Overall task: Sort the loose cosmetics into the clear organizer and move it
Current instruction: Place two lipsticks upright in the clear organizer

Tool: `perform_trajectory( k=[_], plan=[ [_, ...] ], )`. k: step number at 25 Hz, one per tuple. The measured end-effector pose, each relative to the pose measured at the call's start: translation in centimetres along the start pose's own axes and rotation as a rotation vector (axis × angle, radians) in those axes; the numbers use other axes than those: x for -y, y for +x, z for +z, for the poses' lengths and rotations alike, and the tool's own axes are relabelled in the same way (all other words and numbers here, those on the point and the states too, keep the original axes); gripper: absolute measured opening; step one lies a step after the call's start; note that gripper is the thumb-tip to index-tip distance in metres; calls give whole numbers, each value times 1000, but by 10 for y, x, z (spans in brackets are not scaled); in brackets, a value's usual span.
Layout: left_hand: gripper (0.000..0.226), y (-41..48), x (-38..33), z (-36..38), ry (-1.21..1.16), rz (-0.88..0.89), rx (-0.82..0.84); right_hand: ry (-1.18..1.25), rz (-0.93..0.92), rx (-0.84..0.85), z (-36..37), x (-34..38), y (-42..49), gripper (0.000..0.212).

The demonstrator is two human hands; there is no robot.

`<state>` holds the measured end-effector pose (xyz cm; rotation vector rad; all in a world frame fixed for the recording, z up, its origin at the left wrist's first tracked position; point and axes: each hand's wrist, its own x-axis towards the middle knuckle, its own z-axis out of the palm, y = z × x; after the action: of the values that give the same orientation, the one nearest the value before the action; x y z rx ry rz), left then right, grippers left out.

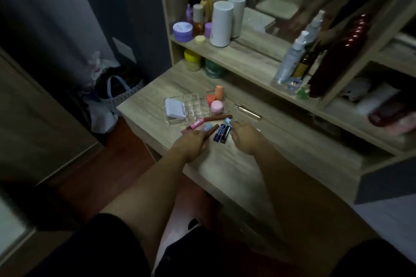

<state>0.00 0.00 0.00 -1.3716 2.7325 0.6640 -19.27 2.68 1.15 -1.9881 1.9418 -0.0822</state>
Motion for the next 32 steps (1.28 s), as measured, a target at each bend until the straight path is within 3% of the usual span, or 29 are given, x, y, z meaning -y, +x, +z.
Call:
perform_trajectory(
  k=[10,25,29,32],
  plan=[
    [36,57,8,28,221,-118,-19,22,-50,-4,13,-19,83,31],
    [31,54,-2,42,30,-323,-110,-280,-227,12,29,-24,109,36],
    [34,56,-2,40,-36,-390,-98,-235,-256,13,30,-26,113,31],
    [39,51,-3,36,-195,-391,-186,-179,-273,24,28,-28,113,29]
  ],
)
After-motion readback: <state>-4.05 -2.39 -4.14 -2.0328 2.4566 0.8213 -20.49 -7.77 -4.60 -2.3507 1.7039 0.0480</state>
